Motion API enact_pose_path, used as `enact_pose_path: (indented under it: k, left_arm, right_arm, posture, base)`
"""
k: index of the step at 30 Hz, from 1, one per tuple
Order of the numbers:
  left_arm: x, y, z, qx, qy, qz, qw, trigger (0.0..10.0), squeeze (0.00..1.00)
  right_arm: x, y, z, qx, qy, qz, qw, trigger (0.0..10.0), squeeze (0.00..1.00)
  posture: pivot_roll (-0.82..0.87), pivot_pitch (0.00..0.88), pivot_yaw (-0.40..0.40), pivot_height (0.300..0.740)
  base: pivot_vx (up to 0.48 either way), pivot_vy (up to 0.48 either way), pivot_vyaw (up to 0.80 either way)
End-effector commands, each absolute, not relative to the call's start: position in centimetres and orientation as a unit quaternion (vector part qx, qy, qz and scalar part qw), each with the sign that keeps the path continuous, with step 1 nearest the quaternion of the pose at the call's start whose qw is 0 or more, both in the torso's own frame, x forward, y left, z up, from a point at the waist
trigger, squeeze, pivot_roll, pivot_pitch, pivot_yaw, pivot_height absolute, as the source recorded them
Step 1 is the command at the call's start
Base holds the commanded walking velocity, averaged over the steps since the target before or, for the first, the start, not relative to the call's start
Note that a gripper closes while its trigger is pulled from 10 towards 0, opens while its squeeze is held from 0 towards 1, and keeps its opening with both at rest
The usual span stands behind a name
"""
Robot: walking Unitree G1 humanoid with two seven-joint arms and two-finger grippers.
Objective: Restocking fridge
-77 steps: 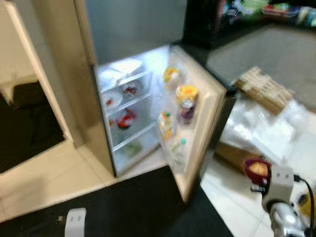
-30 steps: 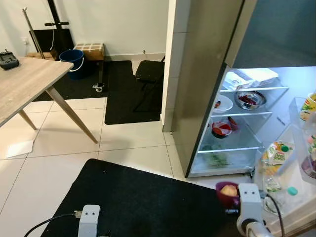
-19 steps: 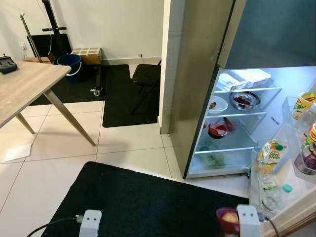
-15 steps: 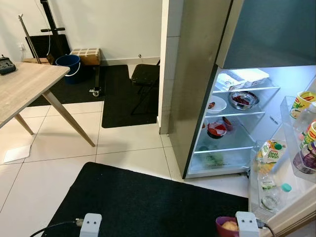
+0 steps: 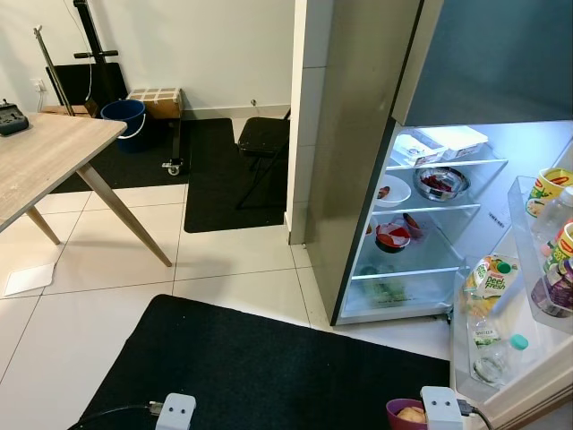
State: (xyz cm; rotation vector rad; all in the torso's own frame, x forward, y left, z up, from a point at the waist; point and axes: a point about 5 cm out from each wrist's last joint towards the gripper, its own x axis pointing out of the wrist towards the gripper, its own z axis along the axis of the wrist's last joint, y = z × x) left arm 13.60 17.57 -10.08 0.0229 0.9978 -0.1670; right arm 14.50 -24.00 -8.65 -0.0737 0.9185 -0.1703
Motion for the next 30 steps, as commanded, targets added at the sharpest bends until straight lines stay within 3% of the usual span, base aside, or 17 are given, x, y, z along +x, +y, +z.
enact_pose_path:
  k: [1, 30]
  left_arm:
    - [13.63, 17.06, -10.14, -0.001, 0.482, -0.086, 0.872, 10.0, 0.00]
    - [13.12, 16.78, -10.35, -0.020, 0.498, -0.105, 0.861, 10.0, 0.00]
  right_arm:
    - [14.94, -23.73, -8.55, -0.033, 0.439, -0.076, 0.895, 10.0, 0.00]
    - [14.89, -23.30, -8.71, -0.020, 0.447, -0.057, 0.893, 10.0, 0.00]
  posture:
    - [-0.02, 0.000, -0.016, 0.739]
    - [-0.02, 0.000, -0.020, 0.739]
  base:
    - [0.000, 0.000, 0.00]
    - [0.000, -0.030, 0.00]
